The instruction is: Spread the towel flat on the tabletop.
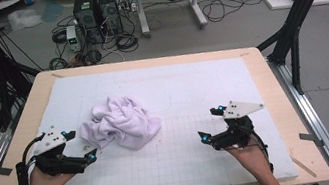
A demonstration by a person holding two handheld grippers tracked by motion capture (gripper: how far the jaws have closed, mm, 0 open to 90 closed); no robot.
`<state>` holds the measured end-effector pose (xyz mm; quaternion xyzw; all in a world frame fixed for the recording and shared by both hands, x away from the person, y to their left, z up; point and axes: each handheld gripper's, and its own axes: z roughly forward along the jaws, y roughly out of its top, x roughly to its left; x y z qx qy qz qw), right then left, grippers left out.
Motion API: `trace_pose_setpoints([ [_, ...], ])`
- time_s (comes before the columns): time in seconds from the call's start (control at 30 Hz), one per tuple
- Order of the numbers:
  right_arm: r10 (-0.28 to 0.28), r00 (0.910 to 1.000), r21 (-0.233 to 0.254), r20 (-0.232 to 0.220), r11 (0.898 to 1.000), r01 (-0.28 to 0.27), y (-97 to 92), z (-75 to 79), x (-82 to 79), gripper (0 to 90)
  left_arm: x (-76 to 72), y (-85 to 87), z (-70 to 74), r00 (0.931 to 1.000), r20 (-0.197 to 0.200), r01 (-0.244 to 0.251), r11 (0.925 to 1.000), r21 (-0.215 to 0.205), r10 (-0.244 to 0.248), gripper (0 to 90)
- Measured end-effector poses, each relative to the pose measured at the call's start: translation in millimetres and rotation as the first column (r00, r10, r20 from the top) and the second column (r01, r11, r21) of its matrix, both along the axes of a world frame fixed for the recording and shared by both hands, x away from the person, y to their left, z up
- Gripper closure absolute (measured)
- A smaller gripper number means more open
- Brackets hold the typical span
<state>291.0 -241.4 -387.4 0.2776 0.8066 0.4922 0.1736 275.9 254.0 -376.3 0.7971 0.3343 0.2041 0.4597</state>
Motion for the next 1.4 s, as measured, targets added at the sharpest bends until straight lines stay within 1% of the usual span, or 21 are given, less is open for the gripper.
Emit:
trace_pose_setpoints([
  [0.03, 0.007, 1.0, -0.011, 0.002, 1.0, -0.007, 5.9, 4.2, 5.5, 10.1, 2.2, -0.3, 1.5, 1.0, 0.001, 0.003, 1.0, -0.006, -0.003, 10.8],
  [0.13, 0.023, 0.9997, -0.013, 0.012, 1.0, -0.022, 17.0, 11.7, 14.2, 10.2, 8.1, -2.8, 6.3, 0.9999, 0.005, 0.01, 0.9997, -0.021, -0.01, 11.5],
  [0.17, 0.032, 0.9993, -0.015, 0.019, 0.999, -0.032, 21.1, 14.1, 17.9, 10.2, 10.5, -4.5, 7.9, 0.9999, 0.005, 0.012, 0.9997, -0.021, -0.012, 12.2],
  [0.3, 0.061, 0.998, -0.021, 0.013, 0.998, -0.061, 40.1, 23.3, 31.5, 10.6, 20.7, -11.6, 13.4, 0.9997, 0.007, 0.025, 0.9996, -0.016, -0.024, 14.7],
  [0.33, 0.068, 0.9974, -0.02, 0.023, 0.998, -0.067, 44.8, 24.7, 35.0, 10.7, 23.5, -13.4, 14.1, 0.9997, 0.007, 0.025, 0.9996, -0.013, -0.025, 16.3],
  [0.4, 0.083, 0.9965, -0.027, 0.014, 0.996, -0.082, 56.9, 26.2, 43.0, 10.8, 29.4, -16.1, 15.2, 0.9996, 0.001, 0.029, 0.9996, -0.006, -0.029, 18.0],
  [0.43, 0.089, 0.996, -0.028, 0.011, 0.996, -0.089, 61.0, 26.0, 45.6, 11.8, 32.7, -17.6, 15.2, 0.9995, 0.0, 0.031, 0.9995, -0.007, -0.031, 19.1],
  [0.47, 0.113, 0.9936, -0.029, 0.003, 0.993, -0.112, 67.1, 25.0, 49.6, 16.4, 34.7, -18.4, 14.9, 0.9994, -0.002, 0.034, 0.9994, -0.008, -0.034, 21.8],
  [0.5, 0.128, 0.9918, -0.03, 0.003, 0.991, -0.128, 70.4, 24.2, 52.2, 18.0, 37.5, -19.4, 14.2, 0.9991, -0.008, 0.041, 0.9991, -0.011, -0.041, 23.9],
  [0.57, 0.14, 0.9901, -0.03, -0.005, 0.99, -0.141, 80.4, 20.7, 58.2, 18.4, 43.6, -21.4, 11.5, 0.9986, -0.025, 0.046, 0.9988, -0.018, -0.046, 25.3],
  [0.63, 0.167, 0.9856, -0.037, -0.027, 0.985, -0.168, 89.9, 16.4, 64.8, 23.8, 49.2, -23.6, 7.3, 0.9979, -0.039, 0.05, 0.9986, -0.019, -0.051, 27.3],
  [0.67, 0.18, 0.9829, -0.042, -0.036, 0.982, -0.182, 94.6, 14.0, 67.2, 24.4, 51.8, -24.8, 5.0, 0.9976, -0.046, 0.051, 0.9986, -0.016, -0.051, 29.1],
  [0.73, 0.197, 0.9789, -0.041, -0.053, 0.979, -0.199, 104.6, 9.8, 71.8, 25.1, 56.0, -27.7, 0.6, 0.9969, -0.057, 0.053, 0.9986, -0.007, -0.053, 30.3],
  [0.87, 0.245, 0.9669, -0.041, -0.072, 0.968, -0.248, 124.2, 2.5, 78.3, 28.2, 62.9, -32.3, -6.8, 0.9941, -0.081, 0.075, 0.9969, 0.022, -0.073, 36.7],
  [1.0, 0.271, 0.9573, -0.049, -0.1, 0.96, -0.277, 141.1, -7.4, 83.9, 33.0, 71.4, -35.3, -16.0, 0.99, -0.114, 0.088, 0.9954, 0.04, -0.083, 46.3],
  [1.03, 0.279, 0.954, -0.06, -0.111, 0.956, -0.286, 145.9, -11.0, 85.1, 34.4, 72.9, -36.3, -18.0, 0.9898, -0.118, 0.086, 0.9951, 0.049, -0.08, 49.0],
  [1.13, 0.292, 0.9482, -0.09, -0.126, 0.949, -0.304, 154.7, -19.1, 88.3, 39.6, 76.0, -39.0, -22.6, 0.9898, -0.12, 0.084, 0.9943, 0.066, -0.076, 55.5],
  [1.17, 0.297, 0.9456, -0.091, -0.132, 0.946, -0.31, 156.4, -21.4, 89.8, 42.2, 76.6, -39.4, -23.9, 0.9896, -0.122, 0.085, 0.9936, 0.074, -0.076, 57.8],
  [1.27, 0.287, 0.9456, -0.103, -0.153, 0.947, -0.304, 159.4, -28.5, 94.7, 49.3, 79.7, -40.0, -28.9, 0.9886, -0.132, 0.084, 0.9929, 0.084, -0.073, 63.2],
  [1.37, 0.287, 0.9397, -0.103, -0.187, 0.946, -0.309, 162.1, -36.7, 98.3, 56.2, 81.7, -38.5, -35.4, 0.9879, -0.141, 0.076, 0.9946, 0.071, -0.066, 66.6],
  [1.4, 0.288, 0.9371, -0.097, -0.197, 0.945, -0.311, 162.9, -39.1, 98.9, 60.7, 82.0, -37.9, -37.9, 0.9874, -0.144, 0.075, 0.9949, 0.067, -0.065, 67.8],
])
